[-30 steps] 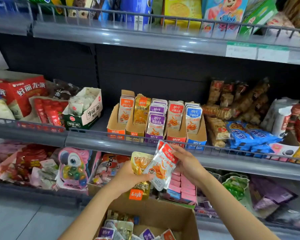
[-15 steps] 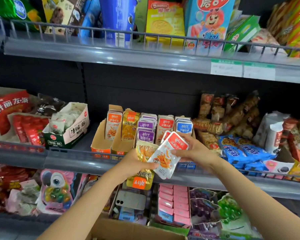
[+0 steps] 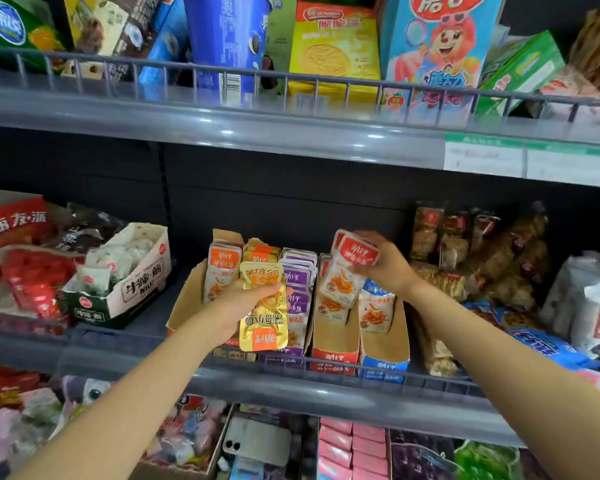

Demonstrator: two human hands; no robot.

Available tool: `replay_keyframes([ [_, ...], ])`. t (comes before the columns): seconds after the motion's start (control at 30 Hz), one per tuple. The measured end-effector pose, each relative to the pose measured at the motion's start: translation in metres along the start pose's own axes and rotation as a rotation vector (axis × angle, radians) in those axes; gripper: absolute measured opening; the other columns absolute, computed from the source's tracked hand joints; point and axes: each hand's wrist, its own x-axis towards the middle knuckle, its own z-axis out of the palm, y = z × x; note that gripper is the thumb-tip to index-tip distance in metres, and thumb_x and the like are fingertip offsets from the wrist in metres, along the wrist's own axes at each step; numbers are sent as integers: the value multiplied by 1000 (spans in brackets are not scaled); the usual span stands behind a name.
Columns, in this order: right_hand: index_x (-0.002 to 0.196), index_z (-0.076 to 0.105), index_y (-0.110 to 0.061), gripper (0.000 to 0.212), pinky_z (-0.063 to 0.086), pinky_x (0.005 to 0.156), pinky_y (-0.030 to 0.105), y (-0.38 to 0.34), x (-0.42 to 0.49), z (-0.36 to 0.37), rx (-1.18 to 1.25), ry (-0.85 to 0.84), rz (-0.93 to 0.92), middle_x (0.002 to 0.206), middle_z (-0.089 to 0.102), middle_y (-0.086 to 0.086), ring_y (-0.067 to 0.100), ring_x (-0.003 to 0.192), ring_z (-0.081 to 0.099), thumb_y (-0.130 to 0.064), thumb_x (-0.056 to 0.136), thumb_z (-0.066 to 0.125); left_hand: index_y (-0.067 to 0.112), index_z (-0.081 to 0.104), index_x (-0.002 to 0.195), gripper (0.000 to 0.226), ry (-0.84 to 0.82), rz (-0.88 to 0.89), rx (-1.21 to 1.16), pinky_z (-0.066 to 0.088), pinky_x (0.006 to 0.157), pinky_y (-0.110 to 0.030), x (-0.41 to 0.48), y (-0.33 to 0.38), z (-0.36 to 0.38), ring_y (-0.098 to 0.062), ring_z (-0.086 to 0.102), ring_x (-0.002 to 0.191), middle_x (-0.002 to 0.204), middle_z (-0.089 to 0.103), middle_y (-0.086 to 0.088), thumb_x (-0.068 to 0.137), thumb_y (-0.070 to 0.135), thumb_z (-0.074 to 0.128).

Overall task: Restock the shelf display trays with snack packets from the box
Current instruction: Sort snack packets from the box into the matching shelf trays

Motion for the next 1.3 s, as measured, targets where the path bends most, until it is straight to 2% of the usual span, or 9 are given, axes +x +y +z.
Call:
replay_keyframes([
  [0.17,131,49,-20,55,48,95,33,21,10,27,-306,-54,-12,126,58,3,20,116,55,-16,81,72,20,57,117,36,-7,-16,-32,49,95,-49,9,-7,-3,-25,67,98,107,70,-6,84,23,69],
  [0.27,132,50,-26,53,32,109,37,30,13,35,-633,-26,-21,134,53,1,20,126,46,-30,82,69,20,58,115,33,-8,-27,-50,50,93,-48,11,-12,-4,-25,68,95,104,71,-5,83,21,69],
  [0.33,134,47,-27,57,24,111,36,31,12,37,-738,-35,-16,139,47,1,21,130,39,-33,82,69,20,57,116,34,-10,-34,-61,52,90,-45,11,-14,-5,-24,68,95,105,71,-6,84,21,68],
  [0.67,138,39,-29,63,21,115,38,28,-3,43,-737,38,-29,143,38,-2,20,133,30,-38,83,67,22,55,118,30,39,-48,-187,47,96,-47,1,-20,-8,-24,65,101,110,69,-5,89,27,61],
  [0.9,143,32,-29,61,20,116,40,9,-18,47,-714,3,30,151,30,-2,21,141,24,-36,89,60,21,54,120,32,115,-46,-256,51,89,-44,-11,-17,-9,-22,66,97,108,69,-4,90,33,59],
  [1.0,136,44,-24,45,38,101,28,-16,-30,58,-378,102,9,138,46,-4,15,128,43,-37,94,53,20,52,124,34,152,15,-431,49,95,-45,-17,-13,-12,-21,66,100,111,68,-5,92,30,57],
  [1.07,129,48,-20,41,43,87,18,-44,-44,70,-16,15,75,126,56,-4,11,115,53,-41,94,50,17,52,126,34,167,98,-593,47,99,-43,-24,-7,-15,-20,64,103,113,67,-5,93,22,57],
  [1.2,114,55,-22,33,56,80,26,-80,-69,99,469,-267,297,105,69,-3,12,95,68,-40,87,61,10,55,123,31,160,182,-770,49,88,-36,-37,-1,-16,-17,64,97,103,68,-5,92,10,56],
  [1.3,108,63,-14,23,56,75,24,-84,-68,111,661,-240,349,103,72,3,14,93,70,-24,87,64,15,55,126,34,116,203,-700,53,79,-30,-41,-6,-25,-16,66,100,111,69,-6,92,19,57],
])
